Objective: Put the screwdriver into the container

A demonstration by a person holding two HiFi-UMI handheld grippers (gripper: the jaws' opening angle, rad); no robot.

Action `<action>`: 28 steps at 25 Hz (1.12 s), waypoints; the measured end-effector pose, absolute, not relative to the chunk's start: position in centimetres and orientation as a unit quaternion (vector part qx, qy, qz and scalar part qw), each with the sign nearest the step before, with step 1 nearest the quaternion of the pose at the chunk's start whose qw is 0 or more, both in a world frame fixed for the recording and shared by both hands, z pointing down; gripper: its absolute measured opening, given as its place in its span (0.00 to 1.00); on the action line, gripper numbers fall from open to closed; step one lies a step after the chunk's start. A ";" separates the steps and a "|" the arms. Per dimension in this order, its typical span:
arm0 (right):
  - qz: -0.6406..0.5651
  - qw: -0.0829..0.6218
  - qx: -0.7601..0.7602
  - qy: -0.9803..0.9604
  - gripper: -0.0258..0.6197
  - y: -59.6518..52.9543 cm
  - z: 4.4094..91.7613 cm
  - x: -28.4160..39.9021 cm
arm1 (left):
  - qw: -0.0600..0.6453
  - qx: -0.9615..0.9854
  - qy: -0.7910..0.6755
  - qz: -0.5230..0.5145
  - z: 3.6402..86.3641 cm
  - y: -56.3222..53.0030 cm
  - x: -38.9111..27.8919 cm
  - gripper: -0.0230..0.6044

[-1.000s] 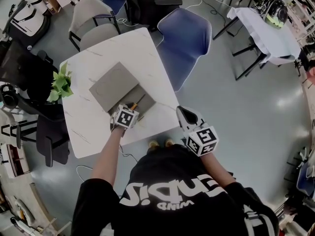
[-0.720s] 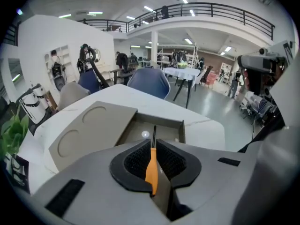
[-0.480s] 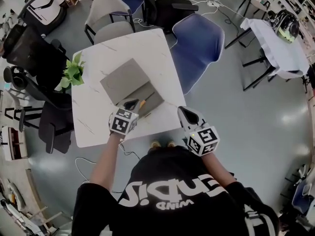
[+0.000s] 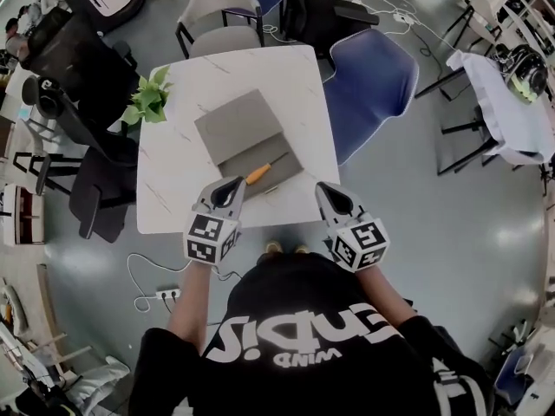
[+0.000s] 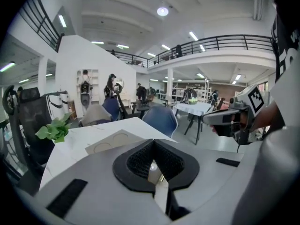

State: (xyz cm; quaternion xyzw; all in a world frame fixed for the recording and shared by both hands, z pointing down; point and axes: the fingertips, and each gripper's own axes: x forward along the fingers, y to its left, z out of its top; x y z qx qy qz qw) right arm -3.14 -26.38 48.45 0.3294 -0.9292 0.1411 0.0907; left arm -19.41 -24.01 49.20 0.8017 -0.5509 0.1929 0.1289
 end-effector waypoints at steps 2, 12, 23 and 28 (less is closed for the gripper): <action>0.137 0.089 0.321 -0.933 0.06 -26.1 48.3 -3.7 | 0.122 0.794 -0.570 0.172 48.6 -23.1 -19.9 0.06; 0.117 0.091 0.302 -0.942 0.06 -25.5 48.2 -4.9 | 0.088 0.766 -0.633 0.071 47.0 -19.6 -21.6 0.06; 0.112 0.083 0.299 -0.944 0.06 -25.0 47.5 -4.7 | 0.102 0.758 -0.643 0.041 47.1 -18.7 -21.1 0.06; 0.113 0.083 0.302 -0.943 0.06 -25.0 47.7 -4.5 | 0.105 0.758 -0.643 0.042 47.3 -18.6 -20.8 0.06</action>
